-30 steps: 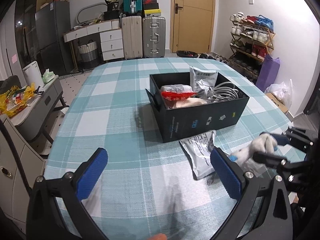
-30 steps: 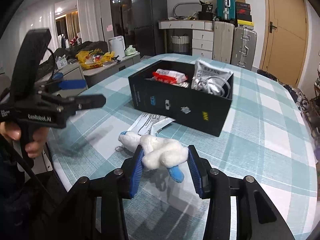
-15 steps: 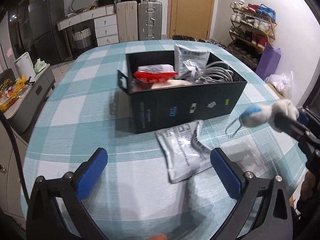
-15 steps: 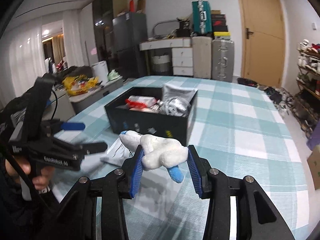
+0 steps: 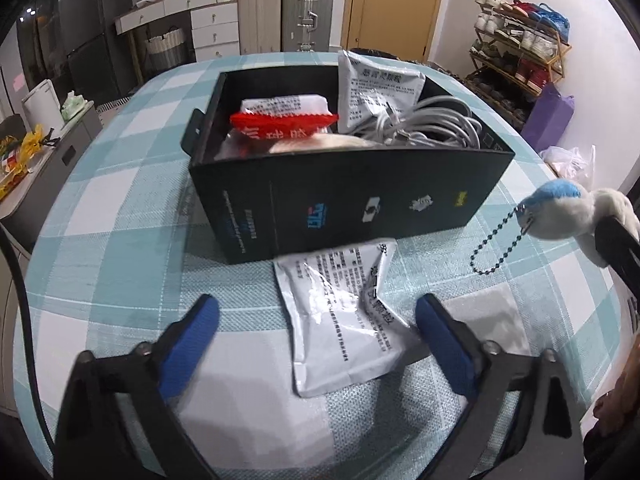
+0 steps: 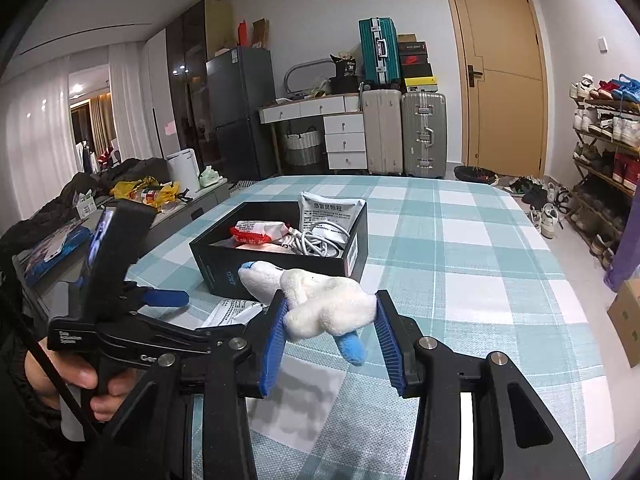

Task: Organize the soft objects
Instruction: 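Grasp the white plush toy with the right gripper while the left grasps the silver sachet, then carry the silver sachet and plush toy over the black box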

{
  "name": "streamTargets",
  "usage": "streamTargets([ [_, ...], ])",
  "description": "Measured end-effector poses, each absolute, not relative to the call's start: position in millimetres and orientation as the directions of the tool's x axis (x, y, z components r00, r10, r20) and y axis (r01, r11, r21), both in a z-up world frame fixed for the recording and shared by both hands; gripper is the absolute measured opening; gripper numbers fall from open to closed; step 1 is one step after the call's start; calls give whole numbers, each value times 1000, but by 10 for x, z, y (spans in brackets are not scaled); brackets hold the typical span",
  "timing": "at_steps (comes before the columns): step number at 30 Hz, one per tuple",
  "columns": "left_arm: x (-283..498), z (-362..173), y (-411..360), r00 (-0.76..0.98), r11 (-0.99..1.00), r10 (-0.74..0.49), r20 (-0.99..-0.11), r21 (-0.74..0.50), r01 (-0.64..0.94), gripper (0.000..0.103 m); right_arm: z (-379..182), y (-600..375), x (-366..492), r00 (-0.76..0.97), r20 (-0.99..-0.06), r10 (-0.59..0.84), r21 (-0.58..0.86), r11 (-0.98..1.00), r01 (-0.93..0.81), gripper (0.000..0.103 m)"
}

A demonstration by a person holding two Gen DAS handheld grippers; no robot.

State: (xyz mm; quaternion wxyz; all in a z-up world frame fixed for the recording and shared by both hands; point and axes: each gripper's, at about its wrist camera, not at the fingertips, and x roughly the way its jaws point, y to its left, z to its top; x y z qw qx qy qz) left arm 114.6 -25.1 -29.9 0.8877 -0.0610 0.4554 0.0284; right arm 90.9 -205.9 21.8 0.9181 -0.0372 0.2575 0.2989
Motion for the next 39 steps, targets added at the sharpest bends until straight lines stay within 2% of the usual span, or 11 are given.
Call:
streamTargets([
  [3,1145,-308,-296,580,995,20,-815,-42,-92,77,220,-2054,909,688,-495,530,85,818,-569,43],
  [5,1119,-290,-325,589,997,22,-808,-29,-76,59,220,-2049,908,688,-495,531,85,818,-569,43],
  [6,1113,-280,-329,589,997,16,-808,-31,-70,55,219,-2045,905,688,-496,530,85,818,-569,43],
  [7,1090,-269,-318,591,997,5,-807,-38,-60,44,220,-2046,903,690,-493,530,84,819,-568,43],
  [8,1069,-259,-307,593,998,-6,-805,-44,-50,42,221,-2041,902,690,-492,531,85,818,-568,43],
  [11,1005,-244,-304,600,999,-15,-800,-40,-29,38,226,-2029,887,689,-491,533,85,816,-571,43],
  [19,827,-22,-252,669,999,-46,-742,-51,12,38,249,-2011,862,689,-477,547,96,811,-577,43],
  [26,712,290,-202,743,999,-49,-668,-41,29,38,313,-2020,812,714,-428,554,111,816,-567,43],
  [39,702,557,44,787,995,-72,-612,-95,17,38,548,-2006,747,757,-350,552,135,829,-542,43],
])
